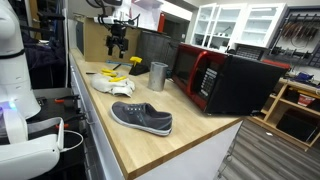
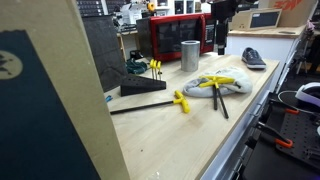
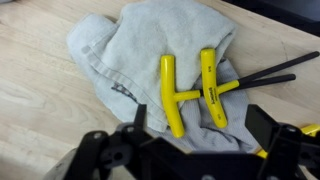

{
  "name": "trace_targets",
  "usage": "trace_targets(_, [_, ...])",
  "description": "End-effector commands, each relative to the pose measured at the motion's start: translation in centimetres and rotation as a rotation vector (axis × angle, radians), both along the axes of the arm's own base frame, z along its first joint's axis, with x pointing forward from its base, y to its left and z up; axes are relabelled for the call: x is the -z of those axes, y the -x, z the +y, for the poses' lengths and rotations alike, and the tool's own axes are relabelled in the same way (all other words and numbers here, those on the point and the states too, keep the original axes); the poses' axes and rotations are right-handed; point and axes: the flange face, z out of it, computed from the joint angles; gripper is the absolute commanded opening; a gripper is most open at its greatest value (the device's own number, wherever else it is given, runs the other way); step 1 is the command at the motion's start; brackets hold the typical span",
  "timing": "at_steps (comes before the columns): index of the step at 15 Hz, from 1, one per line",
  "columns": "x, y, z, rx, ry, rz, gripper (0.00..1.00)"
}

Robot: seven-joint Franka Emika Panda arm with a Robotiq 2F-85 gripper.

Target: Put the things with the yellow handle on the stand

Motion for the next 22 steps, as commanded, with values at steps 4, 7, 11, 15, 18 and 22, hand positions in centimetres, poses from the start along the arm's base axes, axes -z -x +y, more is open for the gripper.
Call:
trace_targets(4, [2.9,-1.6,2.7,-0.042,0.006,0.071,1.0])
trace_targets(7, [4.7,-1.5,3.3,-0.067,0.021,0.095,1.0])
trace_targets(11, [6.6,-1.1,3.7,-0.118,0.059,0.102,1.0])
trace_targets(15, [7.2,-1.0,3.5,-0.127,0.07,0.126,1.0])
trace_targets(18, [7.3,-1.0,3.5,-0.13,0.073,0.129,1.0])
trace_targets(22, [8.2,-0.8,3.7,-0.109,0.086,0.125,1.0])
